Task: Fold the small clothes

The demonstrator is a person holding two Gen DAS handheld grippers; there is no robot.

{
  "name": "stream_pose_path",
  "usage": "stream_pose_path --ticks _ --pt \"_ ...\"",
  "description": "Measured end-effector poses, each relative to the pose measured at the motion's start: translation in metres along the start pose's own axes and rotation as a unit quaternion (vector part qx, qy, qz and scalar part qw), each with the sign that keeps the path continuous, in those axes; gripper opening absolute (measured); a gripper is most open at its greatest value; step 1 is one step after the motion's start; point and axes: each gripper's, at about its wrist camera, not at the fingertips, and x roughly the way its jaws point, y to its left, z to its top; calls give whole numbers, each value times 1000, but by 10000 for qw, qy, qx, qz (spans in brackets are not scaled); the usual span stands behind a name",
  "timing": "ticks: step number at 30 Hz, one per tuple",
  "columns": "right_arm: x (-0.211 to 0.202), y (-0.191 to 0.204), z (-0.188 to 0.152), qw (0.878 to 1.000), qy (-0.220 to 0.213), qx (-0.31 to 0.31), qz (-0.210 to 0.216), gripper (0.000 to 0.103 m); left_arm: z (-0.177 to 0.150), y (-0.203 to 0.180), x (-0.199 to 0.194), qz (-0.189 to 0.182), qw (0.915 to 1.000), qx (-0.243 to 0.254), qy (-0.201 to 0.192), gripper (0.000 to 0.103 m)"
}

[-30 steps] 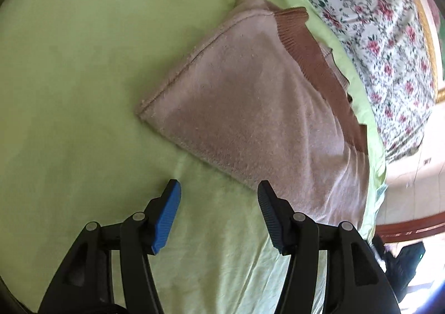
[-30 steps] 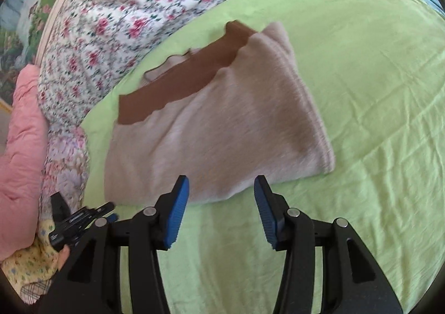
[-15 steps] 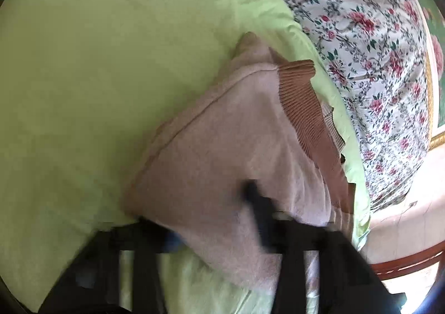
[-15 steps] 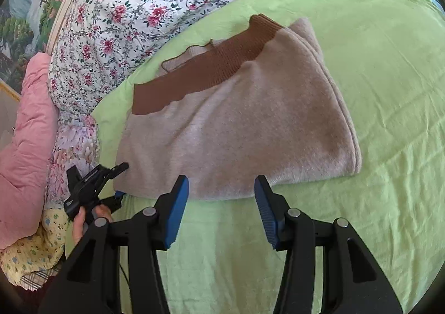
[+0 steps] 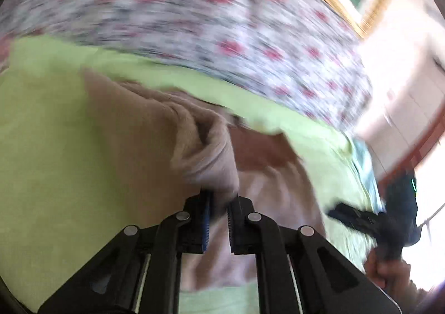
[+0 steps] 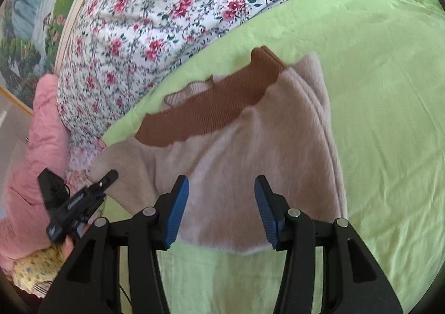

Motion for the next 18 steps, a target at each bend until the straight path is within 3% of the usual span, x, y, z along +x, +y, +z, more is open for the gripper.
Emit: stream_pose_path --ticks 3,6,11,13,16,18 --pt "22 2 20 9987 376 -157 294 51 -16 -25 40 -181 9981 398 441 3" --pt "55 8 33 9949 837 -203 519 52 -29 -24 71 -53 9961 415 779 3" --pt "102 30 50 9893 1197 -406 724 54 -31 3 60 389 9967 244 665 3" --pt "113 43 57 9883 1188 -510 809 56 -31 17 44 614 9965 98 556 11" --pt "124 58 60 9872 1186 -652 847 58 -37 51 24 847 9937 -509 522 38" --pt "129 63 60 9863 1215 -684 882 58 -44 71 11 1087 9888 -899 481 69"
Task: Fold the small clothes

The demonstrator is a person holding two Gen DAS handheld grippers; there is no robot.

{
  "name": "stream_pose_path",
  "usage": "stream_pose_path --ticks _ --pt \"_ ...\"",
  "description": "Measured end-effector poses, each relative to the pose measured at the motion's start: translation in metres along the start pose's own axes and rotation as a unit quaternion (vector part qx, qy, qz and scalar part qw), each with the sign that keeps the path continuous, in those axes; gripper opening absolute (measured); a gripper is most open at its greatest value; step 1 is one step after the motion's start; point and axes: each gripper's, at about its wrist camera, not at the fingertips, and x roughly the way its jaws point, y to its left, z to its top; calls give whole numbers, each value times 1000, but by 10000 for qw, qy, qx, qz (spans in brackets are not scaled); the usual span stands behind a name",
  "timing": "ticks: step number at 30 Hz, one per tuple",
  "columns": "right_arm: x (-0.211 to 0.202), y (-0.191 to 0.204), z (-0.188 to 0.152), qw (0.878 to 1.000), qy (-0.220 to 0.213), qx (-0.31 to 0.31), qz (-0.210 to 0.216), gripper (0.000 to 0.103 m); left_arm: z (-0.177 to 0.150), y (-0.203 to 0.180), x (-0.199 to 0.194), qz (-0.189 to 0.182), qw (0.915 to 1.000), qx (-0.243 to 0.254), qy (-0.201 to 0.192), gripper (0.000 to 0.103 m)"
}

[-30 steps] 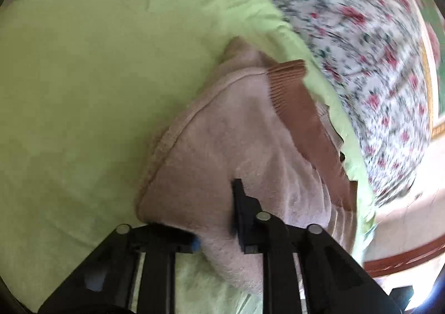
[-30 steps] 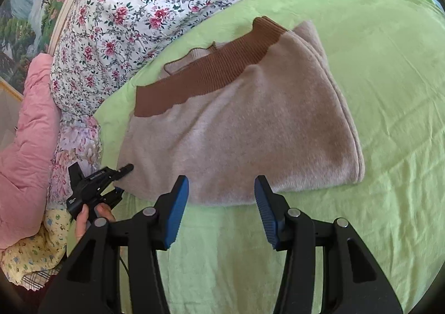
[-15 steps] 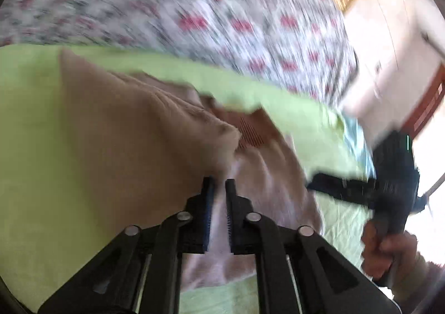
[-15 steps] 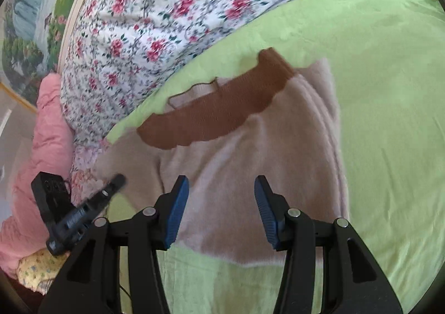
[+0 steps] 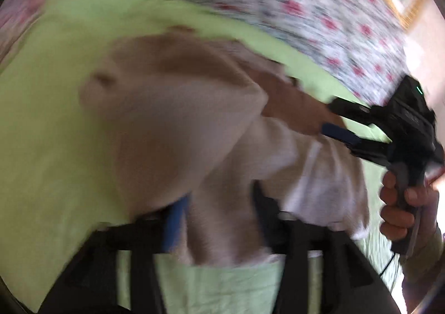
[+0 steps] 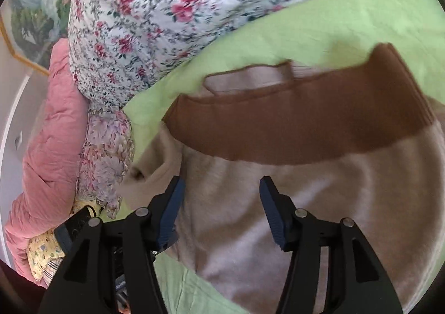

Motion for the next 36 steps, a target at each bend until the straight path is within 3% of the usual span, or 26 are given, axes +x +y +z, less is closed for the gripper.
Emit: stream_pose_path --ticks 2,5,8,10,13,18,20,22,24,26,27,29,32,36 --pt "7 4 -1 10000 48 -14 45 58 -6 26 -3 269 9987 -439 23 70" --pt "13 8 -4 9999 71 59 120 58 -18 64 -3 451 9939 -997 144 80" --pt "16 16 -7 9999 83 37 102 58 -33 96 -15 60 9872 -1595 81 80" --pt "17 21 -9 9999 76 -10 128 58 -37 113 -19 132 9776 -2101 83 83" --pt "20 29 -13 9998 91 60 193 58 -45 128 -23 -128 9667 -2556 44 83" --pt "19 34 -20 9997 42 57 220 58 -34 139 -16 -150 9621 -2704 -307 84" --pt "19 34 -24 9998 19 90 180 58 -16 136 -6 20 9657 -2553 -474 81" --pt "20 34 -26 9998 18 150 164 58 9 131 7 186 9719 -2275 -574 71" --pt "20 35 -25 9998 -13 151 140 59 26 122 17 -40 9816 -1852 -459 16" --pt "22 39 -22 10000 15 29 72 58 33 112 14 -50 9868 -1534 -514 14" --pt "23 41 -19 10000 51 -21 28 58 36 96 6 19 9922 -1087 -612 13" --pt "25 43 -13 9999 78 -79 45 58 38 74 -6 -15 9951 -605 -777 13" --pt "24 42 -2 9998 72 -55 174 58 39 32 -29 -303 9947 85 -977 12" --pt "27 31 5 9985 320 128 428 59 29 -25 -29 -496 9899 994 -877 12"
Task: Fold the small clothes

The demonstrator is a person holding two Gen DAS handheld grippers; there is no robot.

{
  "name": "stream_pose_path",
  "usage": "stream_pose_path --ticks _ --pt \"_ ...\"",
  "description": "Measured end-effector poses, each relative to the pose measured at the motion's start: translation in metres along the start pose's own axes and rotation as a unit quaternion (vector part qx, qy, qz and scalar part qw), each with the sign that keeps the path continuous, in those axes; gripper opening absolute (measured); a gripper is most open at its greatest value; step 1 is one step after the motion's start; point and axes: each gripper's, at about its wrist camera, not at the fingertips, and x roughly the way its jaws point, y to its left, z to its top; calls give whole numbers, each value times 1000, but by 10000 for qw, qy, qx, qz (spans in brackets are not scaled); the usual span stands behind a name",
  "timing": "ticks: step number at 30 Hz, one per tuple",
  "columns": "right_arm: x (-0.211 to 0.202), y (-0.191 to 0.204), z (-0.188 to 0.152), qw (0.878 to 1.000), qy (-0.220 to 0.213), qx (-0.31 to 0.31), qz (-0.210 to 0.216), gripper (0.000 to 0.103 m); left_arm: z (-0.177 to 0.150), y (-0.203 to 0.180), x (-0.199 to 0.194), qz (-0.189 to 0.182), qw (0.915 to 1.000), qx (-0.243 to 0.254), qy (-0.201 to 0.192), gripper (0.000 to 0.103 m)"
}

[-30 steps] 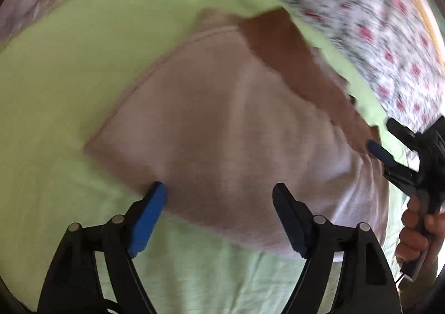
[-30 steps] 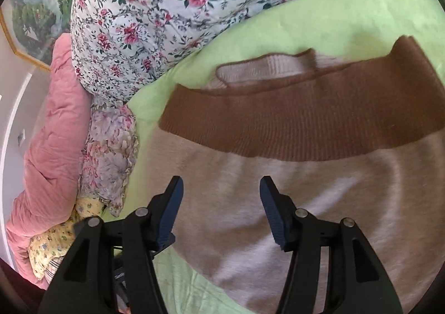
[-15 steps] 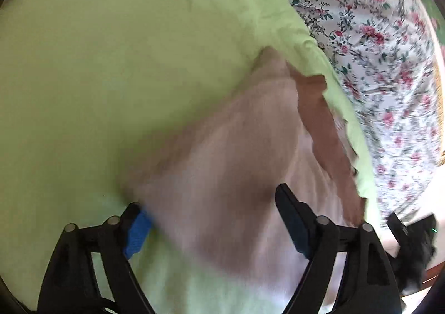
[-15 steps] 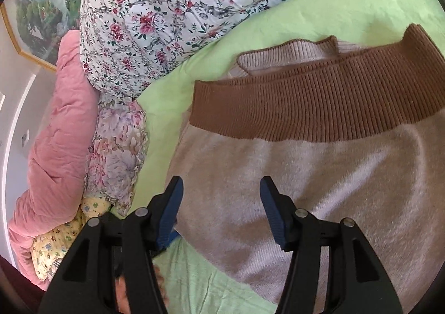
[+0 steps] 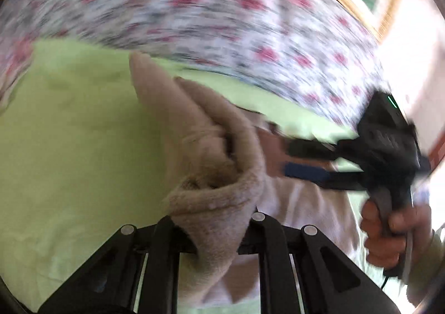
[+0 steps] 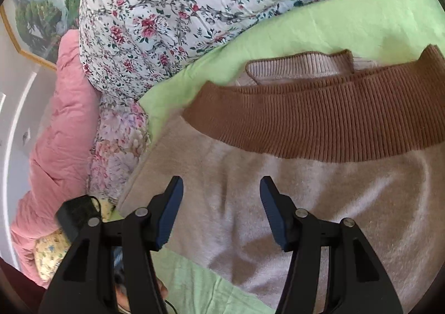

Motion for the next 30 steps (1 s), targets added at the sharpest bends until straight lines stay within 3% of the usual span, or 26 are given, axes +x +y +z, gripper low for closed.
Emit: stream_pose_path --ticks 5,6,9,11,13,15,22,27,30 --pt "4 -19 8 9977 322 310 500 60 -18 -32 25 -112 9980 497 367 12" --pt "8 -23 11 9968 398 337 606 70 -19 -35 28 -109 9978 525 392 12" --pt "29 -34 23 9970 557 420 321 78 -23 -42 32 -9 9963 716 483 12" --pt "43 -38 29 9960 603 455 473 78 -24 -48 34 66 9952 843 500 12" --pt "55 -41 32 9966 631 425 325 70 -25 -55 34 122 9940 945 532 12" --pt "56 -39 33 9965 603 355 447 17 -24 -62 32 158 9930 1032 545 12" --pt "-53 -14 19 9981 -298 -542 75 15 -23 -137 15 -484 9877 1448 335 13" --pt "-98 -61 8 9962 -438 -378 -647 15 -47 -188 55 -831 9832 1451 733 13" --pt "-104 -99 -2 9948 -410 -114 -927 15 -62 -201 73 -823 9803 1513 963 13"
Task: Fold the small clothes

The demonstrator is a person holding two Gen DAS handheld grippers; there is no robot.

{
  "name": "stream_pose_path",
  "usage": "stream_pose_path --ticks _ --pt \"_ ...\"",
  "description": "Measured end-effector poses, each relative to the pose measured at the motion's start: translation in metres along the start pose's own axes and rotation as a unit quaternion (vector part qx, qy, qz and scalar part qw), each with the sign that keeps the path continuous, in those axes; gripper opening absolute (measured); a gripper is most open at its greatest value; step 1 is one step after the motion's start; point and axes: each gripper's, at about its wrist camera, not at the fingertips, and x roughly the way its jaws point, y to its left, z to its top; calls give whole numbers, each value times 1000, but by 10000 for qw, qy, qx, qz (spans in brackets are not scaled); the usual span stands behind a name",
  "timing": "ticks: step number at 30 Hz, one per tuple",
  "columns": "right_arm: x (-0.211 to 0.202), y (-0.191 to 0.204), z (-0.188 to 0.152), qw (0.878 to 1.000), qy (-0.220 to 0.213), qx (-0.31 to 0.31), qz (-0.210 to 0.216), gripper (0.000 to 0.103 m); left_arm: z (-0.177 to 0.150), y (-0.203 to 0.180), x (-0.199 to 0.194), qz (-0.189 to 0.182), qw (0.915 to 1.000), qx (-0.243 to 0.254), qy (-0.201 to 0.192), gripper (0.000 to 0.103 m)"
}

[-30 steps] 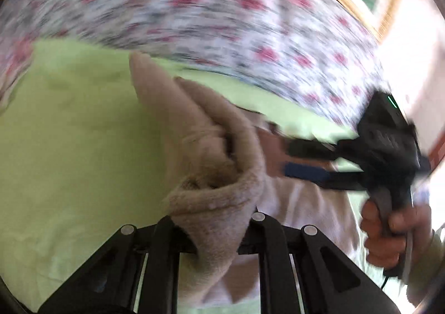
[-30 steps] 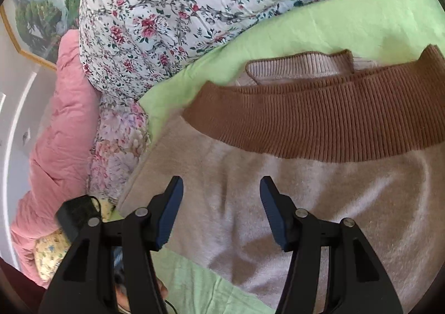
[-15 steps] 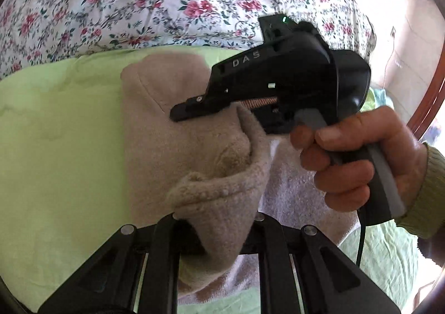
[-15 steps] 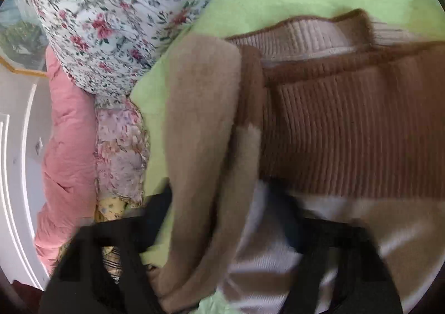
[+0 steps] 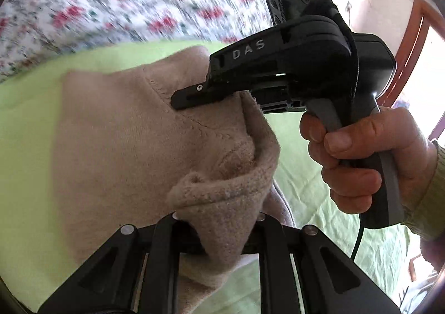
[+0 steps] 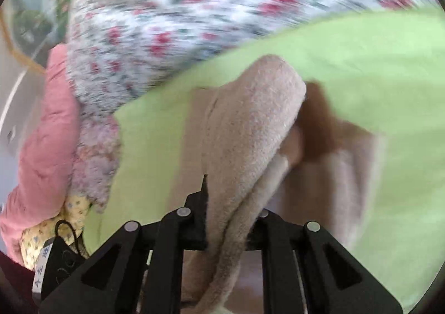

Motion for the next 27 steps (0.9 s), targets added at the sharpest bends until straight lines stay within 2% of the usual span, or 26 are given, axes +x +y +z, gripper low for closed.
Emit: stream_pose_path --ticks 3,7,10,12,15,17,19,21,24,27 --pt "5 -26 -10 9999 2 135 -108 15 -5 -4 13 23 9999 -79 129 13" --pt "4 -34 -13 9998 -161 86 -126 16 -4 -4 21 7 9998 -148 160 16" --pt "2 -38 -14 9995 -189 96 -216 20 -5 -3 20 -78 9996 -165 236 23" --pt "-4 -38 -17 9991 -288 111 -304 23 -3 -4 17 -234 9990 -190 315 38" --pt "-15 -39 -23 9980 -438 198 -416 28 -8 -6 9 -525 9973 -244 444 53" --pt "-25 -39 -29 9970 -551 270 -479 30 -10 -3 5 -625 9962 -281 540 55" --pt "-33 -38 -35 9961 -625 326 -533 35 -16 2 -4 -770 9944 -363 625 56" --pt "-43 -38 -42 9949 -749 353 -579 48 -21 12 -14 -848 9928 -493 690 57" --pt "-50 -40 -51 9932 -864 490 -604 63 -23 33 -31 -860 9915 -699 678 60" --pt "-50 -43 -56 9928 -851 739 -409 66 -21 61 -47 -701 9912 -936 619 64"
